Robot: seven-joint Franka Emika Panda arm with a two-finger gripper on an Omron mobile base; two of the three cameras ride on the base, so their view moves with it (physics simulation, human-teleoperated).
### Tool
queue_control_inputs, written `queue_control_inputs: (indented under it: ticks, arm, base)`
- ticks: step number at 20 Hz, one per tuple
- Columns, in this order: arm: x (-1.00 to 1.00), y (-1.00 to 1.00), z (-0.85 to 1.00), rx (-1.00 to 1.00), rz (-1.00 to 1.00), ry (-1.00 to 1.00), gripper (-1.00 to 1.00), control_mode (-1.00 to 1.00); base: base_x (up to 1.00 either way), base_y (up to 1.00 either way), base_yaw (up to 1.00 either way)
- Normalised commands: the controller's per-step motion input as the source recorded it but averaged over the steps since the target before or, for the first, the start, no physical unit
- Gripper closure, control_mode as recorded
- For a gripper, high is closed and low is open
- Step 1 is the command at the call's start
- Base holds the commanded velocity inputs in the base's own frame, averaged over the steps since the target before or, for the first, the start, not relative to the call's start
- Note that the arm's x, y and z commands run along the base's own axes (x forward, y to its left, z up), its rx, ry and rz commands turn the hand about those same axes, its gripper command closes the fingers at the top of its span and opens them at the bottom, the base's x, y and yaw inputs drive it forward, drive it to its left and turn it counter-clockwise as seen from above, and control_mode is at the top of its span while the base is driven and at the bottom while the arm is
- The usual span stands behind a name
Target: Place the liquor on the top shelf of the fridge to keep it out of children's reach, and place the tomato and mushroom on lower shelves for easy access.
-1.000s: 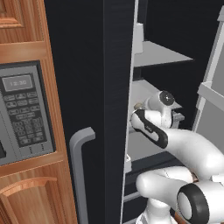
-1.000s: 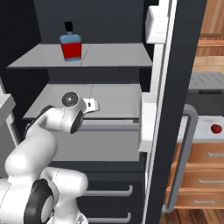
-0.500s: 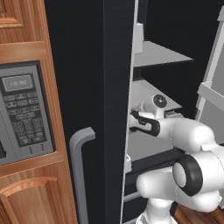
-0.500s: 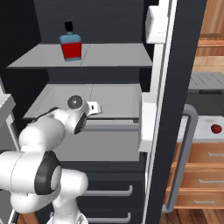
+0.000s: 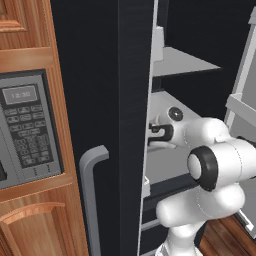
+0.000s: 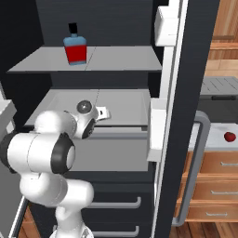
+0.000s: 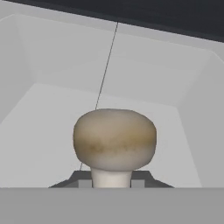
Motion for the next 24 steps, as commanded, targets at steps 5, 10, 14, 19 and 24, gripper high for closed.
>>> queue_control_inputs:
  ticks: [5, 10, 14, 19, 24]
  arm:
    - [0.45, 0.00, -0.06, 0.02, 0.00, 0.00, 1.00, -1.00]
    - [0.49, 0.00, -0.16, 0.02, 0.00, 0.00, 1.00, -1.00]
    - [0.51, 0.00, -0.26, 0.00, 0.00, 0.00, 1.00, -1.00]
    - [0.49, 0.00, -0.24, 0.01, 0.00, 0.00, 1.00, -1.00]
    - [0.43, 0.03, -0.25, 0.00, 0.00, 0.00, -1.00, -1.00]
  base:
    - [0.00, 0.00, 0.00]
    - [0.00, 0.00, 0.00]
    - [0.00, 0.00, 0.00]
    - [0.00, 0.00, 0.00]
    - [0.00, 0.00, 0.00]
